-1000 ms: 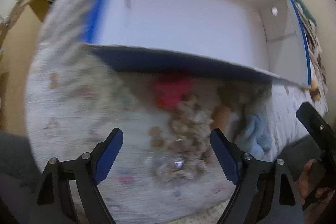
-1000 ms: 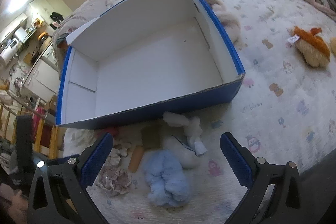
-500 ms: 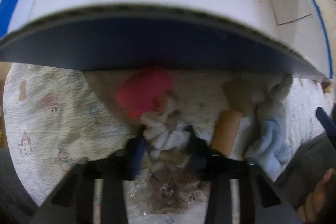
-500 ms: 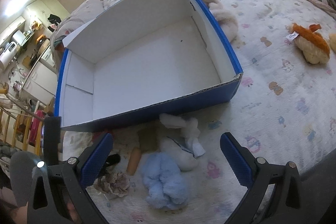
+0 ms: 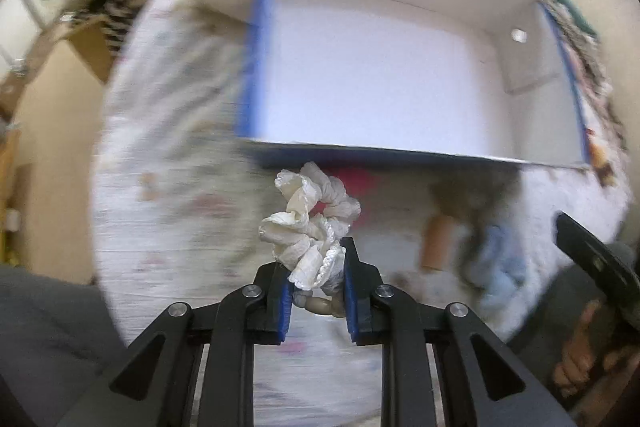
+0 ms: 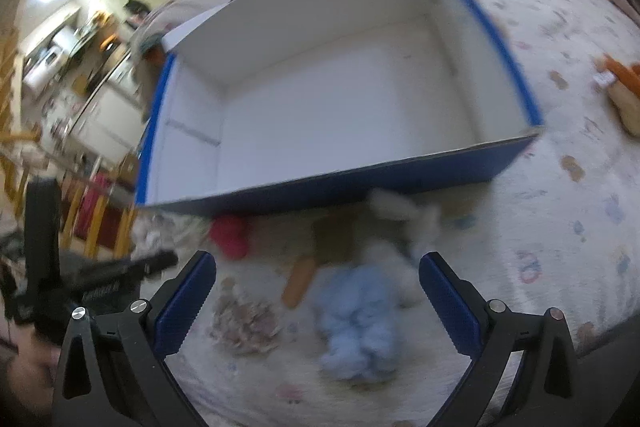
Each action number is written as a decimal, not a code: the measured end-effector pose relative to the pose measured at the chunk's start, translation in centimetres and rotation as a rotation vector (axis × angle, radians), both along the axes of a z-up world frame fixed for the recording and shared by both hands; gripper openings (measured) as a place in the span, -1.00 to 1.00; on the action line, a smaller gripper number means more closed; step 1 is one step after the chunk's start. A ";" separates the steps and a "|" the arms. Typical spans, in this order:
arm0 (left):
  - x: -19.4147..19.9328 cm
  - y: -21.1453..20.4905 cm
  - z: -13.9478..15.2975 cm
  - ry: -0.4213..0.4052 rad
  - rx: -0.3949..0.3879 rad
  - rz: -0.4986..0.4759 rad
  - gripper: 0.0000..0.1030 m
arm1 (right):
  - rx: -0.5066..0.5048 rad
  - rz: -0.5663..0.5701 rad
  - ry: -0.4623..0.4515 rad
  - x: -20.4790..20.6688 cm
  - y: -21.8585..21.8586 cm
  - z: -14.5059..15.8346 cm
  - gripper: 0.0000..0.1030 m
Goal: Organize soft objects
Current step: 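Lift both scrunchies and carry them over the open box with both grippers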
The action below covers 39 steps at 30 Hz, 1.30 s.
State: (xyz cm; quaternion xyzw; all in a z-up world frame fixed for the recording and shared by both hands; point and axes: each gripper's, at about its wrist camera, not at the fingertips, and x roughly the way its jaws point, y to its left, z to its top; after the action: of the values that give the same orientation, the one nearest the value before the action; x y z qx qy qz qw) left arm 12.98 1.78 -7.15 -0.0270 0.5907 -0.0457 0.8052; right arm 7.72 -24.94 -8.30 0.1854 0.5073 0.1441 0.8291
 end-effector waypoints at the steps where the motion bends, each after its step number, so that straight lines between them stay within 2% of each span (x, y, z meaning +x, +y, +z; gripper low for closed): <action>1: 0.0 0.5 0.0 -0.006 0.009 0.020 -0.63 | -0.009 0.030 -0.002 -0.2 0.9 0.1 1.00; 3: 0.0 1.2 -0.2 -0.002 0.011 0.054 -0.63 | -0.039 0.103 0.008 -0.7 3.3 -0.1 0.96; 6: -0.3 0.8 -1.1 -0.009 0.017 0.089 -0.63 | -0.074 0.198 0.041 -1.3 6.7 -1.0 0.72; 7: -1.0 0.6 -1.2 -0.017 0.018 0.092 -0.63 | -0.084 0.217 0.058 -1.4 7.6 -1.5 0.71; 11: -1.6 0.2 -1.1 -0.054 0.033 0.078 -0.63 | -0.089 0.243 0.132 -1.0 10.1 -3.9 0.71; 16: -1.6 -0.3 -1.0 -0.069 0.020 0.060 -0.63 | -0.111 0.260 0.162 -0.8 11.9 -5.6 0.65; 19: -1.5 0.0 -0.8 -0.071 0.009 0.071 -0.63 | -0.150 0.256 0.170 -0.7 12.3 -6.4 0.17; 20: -1.5 0.1 -0.7 -0.072 0.008 0.076 -0.63 | -0.142 0.255 0.177 -0.6 12.0 -6.5 -0.12; 21: -1.5 0.3 -0.6 -0.075 0.005 0.083 -0.63 | -0.121 0.259 0.180 -0.5 11.8 -6.5 -0.27; 22: -1.5 0.4 -0.5 -0.077 0.003 0.087 -0.63 | -0.117 0.257 0.181 -0.5 11.4 -6.4 -0.52; 23: -1.5 0.5 -0.4 -0.080 0.004 0.092 -0.63 | -0.115 0.255 0.176 -0.5 11.1 -6.2 -0.61; 29: -1.6 0.3 -0.4 -0.085 0.013 0.085 -0.63 | -0.115 0.216 0.105 -1.1 9.5 -4.3 -0.68; 33: -2.0 -0.1 -0.2 -0.104 0.027 0.067 -0.63 | -0.071 0.152 0.053 -1.5 7.8 -2.6 -0.68; 39: -3.1 -0.1 0.6 -0.130 0.071 0.055 -0.63 | -0.092 0.119 -0.024 -2.0 6.0 0.0 -0.68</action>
State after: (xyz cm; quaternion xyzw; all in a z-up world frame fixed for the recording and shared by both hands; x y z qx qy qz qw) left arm 9.93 1.66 -6.54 -0.0119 0.5374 -0.0042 0.8432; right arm 5.74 -18.98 -8.25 0.1151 0.5135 0.1720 0.8328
